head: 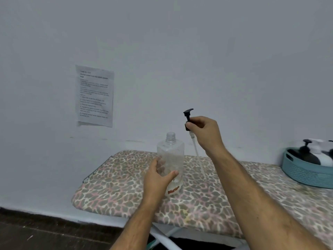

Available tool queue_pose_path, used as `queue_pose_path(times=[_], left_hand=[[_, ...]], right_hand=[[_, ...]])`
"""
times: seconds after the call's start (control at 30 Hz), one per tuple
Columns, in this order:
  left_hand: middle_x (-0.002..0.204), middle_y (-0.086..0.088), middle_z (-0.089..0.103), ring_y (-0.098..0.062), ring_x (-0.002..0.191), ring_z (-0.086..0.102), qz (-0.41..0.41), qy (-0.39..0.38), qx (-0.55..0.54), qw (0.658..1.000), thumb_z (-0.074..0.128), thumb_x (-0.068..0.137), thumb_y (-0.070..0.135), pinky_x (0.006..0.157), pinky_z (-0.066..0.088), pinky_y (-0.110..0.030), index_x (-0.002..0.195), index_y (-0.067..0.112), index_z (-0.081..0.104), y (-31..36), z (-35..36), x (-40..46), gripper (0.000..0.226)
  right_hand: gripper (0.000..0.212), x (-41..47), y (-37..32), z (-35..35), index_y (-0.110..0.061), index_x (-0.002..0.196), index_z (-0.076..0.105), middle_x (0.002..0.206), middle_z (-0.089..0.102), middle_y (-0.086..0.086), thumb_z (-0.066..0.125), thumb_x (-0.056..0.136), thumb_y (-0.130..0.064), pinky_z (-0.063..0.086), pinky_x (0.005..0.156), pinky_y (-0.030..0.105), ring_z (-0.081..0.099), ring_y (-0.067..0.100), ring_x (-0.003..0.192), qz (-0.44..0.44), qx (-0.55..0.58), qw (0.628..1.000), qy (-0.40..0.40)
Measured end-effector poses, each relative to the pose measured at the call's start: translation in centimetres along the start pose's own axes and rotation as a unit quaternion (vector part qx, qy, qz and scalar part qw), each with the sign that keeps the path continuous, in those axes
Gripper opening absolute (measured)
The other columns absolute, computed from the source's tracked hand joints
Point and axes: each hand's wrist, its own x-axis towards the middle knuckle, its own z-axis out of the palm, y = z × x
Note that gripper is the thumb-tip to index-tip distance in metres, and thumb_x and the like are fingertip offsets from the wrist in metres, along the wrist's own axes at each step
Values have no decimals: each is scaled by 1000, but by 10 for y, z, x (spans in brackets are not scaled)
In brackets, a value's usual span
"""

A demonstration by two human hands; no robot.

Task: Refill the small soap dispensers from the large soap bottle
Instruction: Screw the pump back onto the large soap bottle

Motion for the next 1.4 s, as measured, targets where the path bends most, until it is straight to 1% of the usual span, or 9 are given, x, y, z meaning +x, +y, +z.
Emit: queue_pose_path(times=[0.17,0.27,0.33,0.47,0.67,0.8,0.97,1.17,1.4], left_hand=[[138,10,56,-9,127,52,-1,-39,16,999,86,75,24,109,44,-39,143,29,45,-3,24,-7,81],[139,9,55,-8,123,52,-10,-46,15,999,86,75,22,107,44,-35,144,29,44,-6,30,-12,81],[137,9,56,-10,122,54,-19,-44,12,999,86,75,22,104,45,-33,143,29,44,-7,29,-11,80],[129,13,55,-10,119,52,-28,-57,19,998,86,74,20,104,44,-35,142,28,43,-4,28,-11,81],[131,10,56,-11,118,52,-32,-59,22,998,86,74,20,107,45,-43,140,29,44,-4,26,-12,78],[132,10,57,-13,119,54,-34,-53,20,998,86,73,21,106,46,-45,139,29,45,-1,24,-11,78],[134,8,58,-13,119,55,-37,-48,23,998,87,73,22,105,47,-46,139,27,47,-1,25,-9,77],[135,8,58,-11,116,55,-33,-45,26,998,87,73,21,104,47,-42,138,26,48,-2,26,-10,76],[135,8,58,-12,118,55,-34,-44,32,998,87,72,24,105,47,-43,137,28,47,-2,26,-9,76]], right_hand=[[15,-11,-30,-36,-24,87,73,82,76,-5,77,82,-10,57,86,31,73,11,85,-50,39,997,46],[20,-17,-51,-49,-16,97,73,87,75,-6,78,81,-5,54,80,19,73,8,86,-88,71,991,71],[23,-19,-62,-53,-14,100,72,89,75,-6,78,81,-3,53,79,17,73,8,87,-108,95,986,82],[22,-24,-80,-52,-15,97,72,88,76,-7,76,82,-1,55,82,22,73,12,90,-139,132,977,90],[23,-21,-100,-43,1,106,71,95,76,3,73,84,1,56,87,27,73,18,93,-162,158,970,94],[23,-20,-110,-36,1,107,71,95,76,4,73,84,2,56,85,25,73,18,93,-168,173,967,88],[22,-19,-110,-29,-1,106,71,96,76,6,73,84,1,57,90,32,73,20,94,-165,180,966,82],[22,-21,-103,-21,-2,107,71,95,76,2,73,85,-1,57,88,28,73,16,93,-150,171,971,71],[20,-22,-84,-16,-6,104,73,93,76,0,74,84,-3,56,85,23,73,14,91,-117,152,979,66]])
